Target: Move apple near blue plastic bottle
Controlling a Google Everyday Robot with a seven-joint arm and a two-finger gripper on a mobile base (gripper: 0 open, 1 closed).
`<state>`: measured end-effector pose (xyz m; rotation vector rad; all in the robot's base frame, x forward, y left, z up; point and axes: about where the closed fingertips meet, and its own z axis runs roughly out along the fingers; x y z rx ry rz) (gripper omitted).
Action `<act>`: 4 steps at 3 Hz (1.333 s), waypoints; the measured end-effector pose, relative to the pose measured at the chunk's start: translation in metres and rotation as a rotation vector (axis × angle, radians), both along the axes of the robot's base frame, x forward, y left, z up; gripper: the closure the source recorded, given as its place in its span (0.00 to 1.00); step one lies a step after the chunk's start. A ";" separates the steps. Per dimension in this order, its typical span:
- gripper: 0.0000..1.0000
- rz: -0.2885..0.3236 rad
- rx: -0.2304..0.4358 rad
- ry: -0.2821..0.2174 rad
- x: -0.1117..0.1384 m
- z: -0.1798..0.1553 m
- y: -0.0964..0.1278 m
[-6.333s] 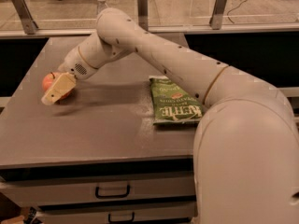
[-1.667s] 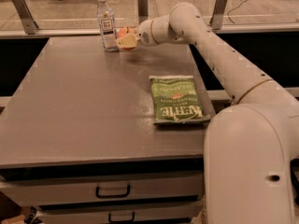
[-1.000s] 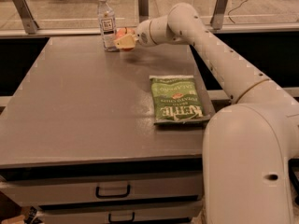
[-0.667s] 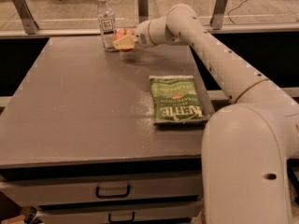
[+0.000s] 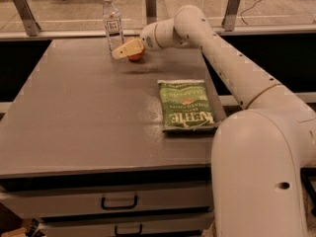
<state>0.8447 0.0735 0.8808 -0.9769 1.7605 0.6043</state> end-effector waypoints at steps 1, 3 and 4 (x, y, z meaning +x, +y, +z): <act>0.00 0.000 0.000 0.000 0.000 0.000 0.000; 0.00 -0.011 0.061 -0.237 -0.041 0.097 -0.086; 0.00 -0.040 0.151 -0.399 -0.078 0.159 -0.160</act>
Offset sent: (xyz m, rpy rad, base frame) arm -0.0396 -0.0964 0.1074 0.0437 -0.2658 -0.0097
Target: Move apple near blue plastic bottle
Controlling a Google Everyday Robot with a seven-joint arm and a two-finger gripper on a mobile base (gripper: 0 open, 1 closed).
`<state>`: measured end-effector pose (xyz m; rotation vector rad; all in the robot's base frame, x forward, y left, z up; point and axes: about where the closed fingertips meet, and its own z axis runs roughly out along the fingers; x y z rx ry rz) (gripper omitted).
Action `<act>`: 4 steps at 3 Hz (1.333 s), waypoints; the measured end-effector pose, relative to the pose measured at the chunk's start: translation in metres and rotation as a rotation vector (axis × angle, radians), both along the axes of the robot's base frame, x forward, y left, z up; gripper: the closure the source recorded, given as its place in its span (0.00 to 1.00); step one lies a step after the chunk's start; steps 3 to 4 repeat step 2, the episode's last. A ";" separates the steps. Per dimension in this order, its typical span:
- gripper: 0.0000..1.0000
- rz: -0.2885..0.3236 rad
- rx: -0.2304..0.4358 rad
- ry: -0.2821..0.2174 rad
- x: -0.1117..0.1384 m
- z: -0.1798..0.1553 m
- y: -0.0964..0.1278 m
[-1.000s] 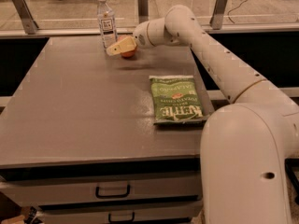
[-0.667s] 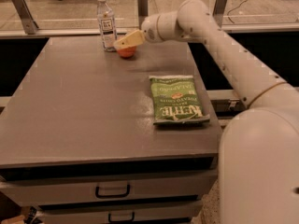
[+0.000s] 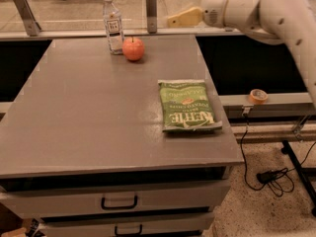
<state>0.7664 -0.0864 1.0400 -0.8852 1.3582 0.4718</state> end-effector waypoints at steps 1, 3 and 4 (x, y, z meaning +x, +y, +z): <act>0.00 -0.024 0.076 -0.176 -0.049 0.059 -0.075; 0.00 -0.080 0.036 -0.249 -0.066 0.068 -0.115; 0.00 -0.080 0.036 -0.249 -0.066 0.068 -0.115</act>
Offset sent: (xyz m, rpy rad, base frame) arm -0.0425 -0.0629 0.0525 0.0718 -0.1514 -0.0161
